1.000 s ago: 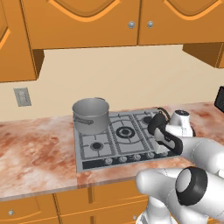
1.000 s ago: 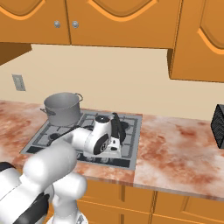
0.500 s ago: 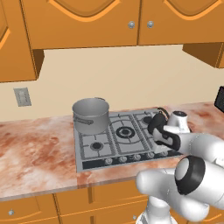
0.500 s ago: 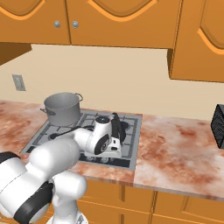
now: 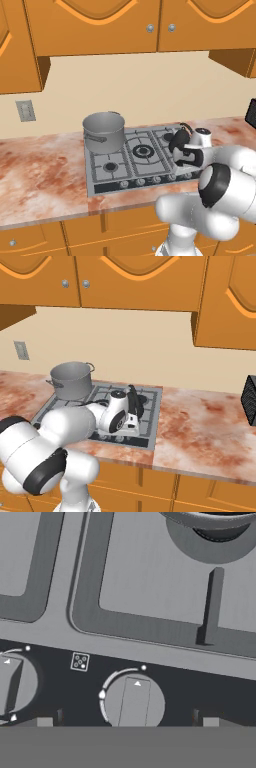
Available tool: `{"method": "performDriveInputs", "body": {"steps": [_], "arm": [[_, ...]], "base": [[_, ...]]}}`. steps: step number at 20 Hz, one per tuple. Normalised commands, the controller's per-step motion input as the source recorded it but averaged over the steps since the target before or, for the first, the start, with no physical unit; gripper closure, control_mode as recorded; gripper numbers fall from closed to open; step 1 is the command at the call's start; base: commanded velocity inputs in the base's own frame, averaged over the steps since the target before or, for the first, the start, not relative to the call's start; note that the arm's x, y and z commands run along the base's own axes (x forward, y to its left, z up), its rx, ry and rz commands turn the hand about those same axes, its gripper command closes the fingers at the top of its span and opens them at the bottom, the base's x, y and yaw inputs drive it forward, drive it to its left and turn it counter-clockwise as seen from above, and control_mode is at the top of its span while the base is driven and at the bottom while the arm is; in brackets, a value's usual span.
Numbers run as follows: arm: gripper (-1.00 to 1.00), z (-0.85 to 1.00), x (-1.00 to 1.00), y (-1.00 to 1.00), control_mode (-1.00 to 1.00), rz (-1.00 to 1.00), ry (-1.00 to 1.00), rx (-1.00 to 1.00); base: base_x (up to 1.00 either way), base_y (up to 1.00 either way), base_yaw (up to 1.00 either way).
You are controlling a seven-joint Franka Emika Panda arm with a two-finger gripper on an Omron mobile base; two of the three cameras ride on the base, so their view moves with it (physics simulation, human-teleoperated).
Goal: Pick the kettle from the counter and place it on a stove burner. Then turn the burner on.
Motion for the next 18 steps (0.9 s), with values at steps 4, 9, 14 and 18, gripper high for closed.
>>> {"method": "performDriveInputs", "body": {"steps": [4, 9, 14, 18], "arm": [[-1.0, -0.12, 0.11, 0.0, -1.0, 0.0, 0.0, 0.0], [-1.0, -0.11, 0.02, -0.01, -1.0, 0.0, 0.0, 0.0], [1.0, -0.08, 0.0, 0.0, -1.0, 0.0, 0.0, 0.0], [1.0, 0.0, 0.0, 0.0, -1.0, 0.0, 0.0, 0.0]], "base": [[0.0, 0.0, 0.0], [0.0, 0.0, 0.0], [0.0, 0.0, 0.0], [0.0, 0.0, 0.0]]}}
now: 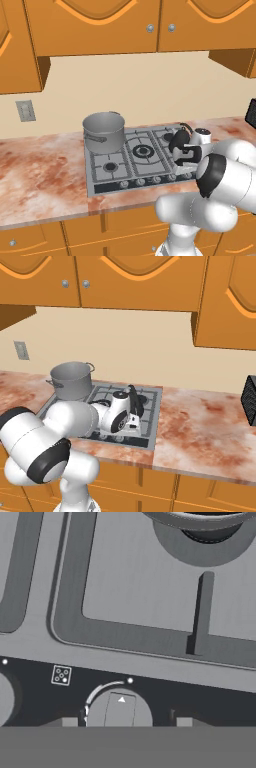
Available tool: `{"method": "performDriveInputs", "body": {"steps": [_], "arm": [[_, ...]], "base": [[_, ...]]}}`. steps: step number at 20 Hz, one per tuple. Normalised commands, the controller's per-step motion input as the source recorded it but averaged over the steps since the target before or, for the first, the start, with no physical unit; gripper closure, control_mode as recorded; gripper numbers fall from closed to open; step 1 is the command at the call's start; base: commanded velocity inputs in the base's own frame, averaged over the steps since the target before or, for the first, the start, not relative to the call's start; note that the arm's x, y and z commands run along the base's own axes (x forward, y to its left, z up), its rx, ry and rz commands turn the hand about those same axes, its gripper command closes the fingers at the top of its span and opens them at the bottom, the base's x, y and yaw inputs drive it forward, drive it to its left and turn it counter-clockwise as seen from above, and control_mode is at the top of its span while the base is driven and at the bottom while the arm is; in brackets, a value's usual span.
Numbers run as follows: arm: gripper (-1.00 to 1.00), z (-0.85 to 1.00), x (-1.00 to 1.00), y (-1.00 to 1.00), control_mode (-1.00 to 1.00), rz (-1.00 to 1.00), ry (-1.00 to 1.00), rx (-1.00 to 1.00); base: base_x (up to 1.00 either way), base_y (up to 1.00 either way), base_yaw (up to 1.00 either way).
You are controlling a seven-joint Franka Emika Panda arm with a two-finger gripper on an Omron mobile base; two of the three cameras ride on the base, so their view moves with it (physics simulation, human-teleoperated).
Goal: Pick the kettle from the counter and place it on a stove burner. Then turn the burner on.
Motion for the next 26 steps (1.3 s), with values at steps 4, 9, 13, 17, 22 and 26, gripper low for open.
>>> {"method": "performDriveInputs", "body": {"steps": [4, 9, 13, 17, 22, 26], "arm": [[1.0, 0.0, -0.03, 0.0, -1.0, 0.0, -0.02, 0.0], [1.0, 0.01, -0.34, 0.0, -1.0, 0.15, -0.16, 0.0], [1.0, 0.0, -0.39, 0.0, -1.0, 0.51, -0.11, 0.0], [1.0, -0.09, -0.27, 0.01, -1.0, 0.71, 0.0, -0.02], [1.0, -0.43, -0.27, 0.0, -1.0, 0.87, 0.03, -0.05], [1.0, -0.53, -0.21, 0.0, -1.0, 0.97, 0.03, -0.06]], "base": [[0.0, 0.0, 0.0], [0.0, 0.0, 0.0], [0.0, 0.0, 0.0], [0.0, 0.0, 0.0], [0.0, 0.0, 0.0], [0.0, 0.0, 0.0]]}}
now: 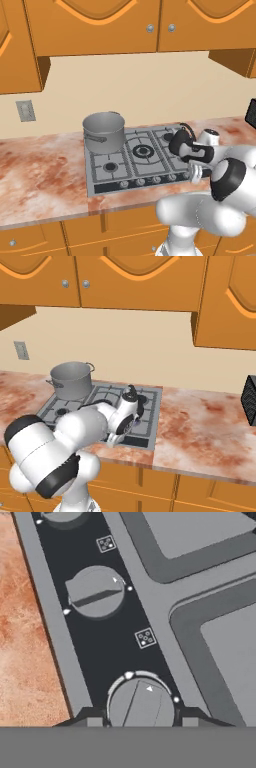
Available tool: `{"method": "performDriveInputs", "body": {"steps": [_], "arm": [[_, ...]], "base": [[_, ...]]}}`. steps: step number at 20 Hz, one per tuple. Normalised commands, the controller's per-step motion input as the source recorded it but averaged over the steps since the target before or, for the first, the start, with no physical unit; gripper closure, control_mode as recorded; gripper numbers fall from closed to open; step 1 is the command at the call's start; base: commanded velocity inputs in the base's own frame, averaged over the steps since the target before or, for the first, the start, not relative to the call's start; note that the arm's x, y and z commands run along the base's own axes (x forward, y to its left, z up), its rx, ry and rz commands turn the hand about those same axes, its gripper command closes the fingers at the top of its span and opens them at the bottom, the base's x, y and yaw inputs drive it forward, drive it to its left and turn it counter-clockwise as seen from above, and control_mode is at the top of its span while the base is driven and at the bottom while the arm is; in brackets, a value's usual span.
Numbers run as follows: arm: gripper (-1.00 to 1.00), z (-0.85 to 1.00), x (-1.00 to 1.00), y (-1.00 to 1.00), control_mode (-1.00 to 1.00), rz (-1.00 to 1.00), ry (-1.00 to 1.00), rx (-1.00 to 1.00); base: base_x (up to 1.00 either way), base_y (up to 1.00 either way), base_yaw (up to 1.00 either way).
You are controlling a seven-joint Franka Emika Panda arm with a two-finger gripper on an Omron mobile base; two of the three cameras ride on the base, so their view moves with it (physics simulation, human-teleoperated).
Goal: Pick the kettle from the counter and place it on a stove burner. Then turn the burner on.
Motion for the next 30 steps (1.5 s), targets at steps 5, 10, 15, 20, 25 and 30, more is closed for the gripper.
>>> {"method": "performDriveInputs", "body": {"steps": [5, 10, 15, 20, 25, 30], "arm": [[1.0, -0.44, -0.26, 0.0, -1.0, 0.96, 0.01, -0.05], [1.0, -0.39, -0.51, 0.01, -1.0, 0.81, 0.01, -0.1], [1.0, -0.01, -0.13, 0.0, -1.0, 0.13, -0.01, -0.02], [1.0, 0.0, -0.27, 0.0, -1.0, 0.26, -0.07, 0.0], [-1.0, 0.16, -0.36, 0.0, -1.0, 0.29, -0.1, 0.0], [-1.0, 0.86, -0.16, 0.0, -1.0, 0.06, -0.16, 0.01]], "base": [[0.0, 0.0, 0.0], [0.0, 0.0, 0.0], [0.0, 0.0, 0.0], [0.0, 0.0, 0.0], [0.0, 0.0, 0.0], [0.0, 0.0, 0.0]]}}
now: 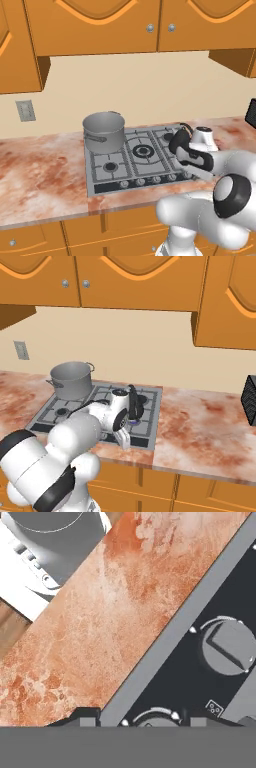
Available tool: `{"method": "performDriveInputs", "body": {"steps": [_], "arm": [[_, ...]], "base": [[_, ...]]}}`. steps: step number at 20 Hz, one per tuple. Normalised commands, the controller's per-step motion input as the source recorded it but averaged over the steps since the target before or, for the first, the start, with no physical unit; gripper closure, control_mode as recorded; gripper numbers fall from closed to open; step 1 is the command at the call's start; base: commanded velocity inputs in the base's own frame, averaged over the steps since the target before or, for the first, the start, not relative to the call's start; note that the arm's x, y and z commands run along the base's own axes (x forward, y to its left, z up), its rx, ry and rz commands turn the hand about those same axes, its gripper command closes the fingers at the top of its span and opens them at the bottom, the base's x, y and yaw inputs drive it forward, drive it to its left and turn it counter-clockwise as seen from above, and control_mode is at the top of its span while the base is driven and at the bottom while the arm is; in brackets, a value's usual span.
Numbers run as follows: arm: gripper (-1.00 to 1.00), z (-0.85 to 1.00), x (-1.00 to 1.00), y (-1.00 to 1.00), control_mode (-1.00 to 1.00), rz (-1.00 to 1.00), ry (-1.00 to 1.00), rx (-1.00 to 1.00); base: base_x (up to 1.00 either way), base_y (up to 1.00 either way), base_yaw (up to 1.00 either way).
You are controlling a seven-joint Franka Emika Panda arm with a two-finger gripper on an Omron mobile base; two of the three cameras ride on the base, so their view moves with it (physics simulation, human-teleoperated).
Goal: Pick the kettle from the counter and place it on a stove burner. Then turn the burner on.
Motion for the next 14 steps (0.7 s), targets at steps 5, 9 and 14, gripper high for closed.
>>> {"method": "performDriveInputs", "body": {"steps": [5, 9, 14], "arm": [[-1.0, 1.0, -0.3, -0.05, -1.0, 0.03, -0.21, 0.08], [-1.0, 1.0, -0.83, -0.24, -1.0, 0.02, -0.25, 0.12], [-1.0, 0.94, -1.0, -0.23, -1.0, 0.05, -0.26, 0.12]], "base": [[0.0, 0.0, 0.0], [0.0, 0.0, 0.0], [0.0, 0.0, 0.0]]}}
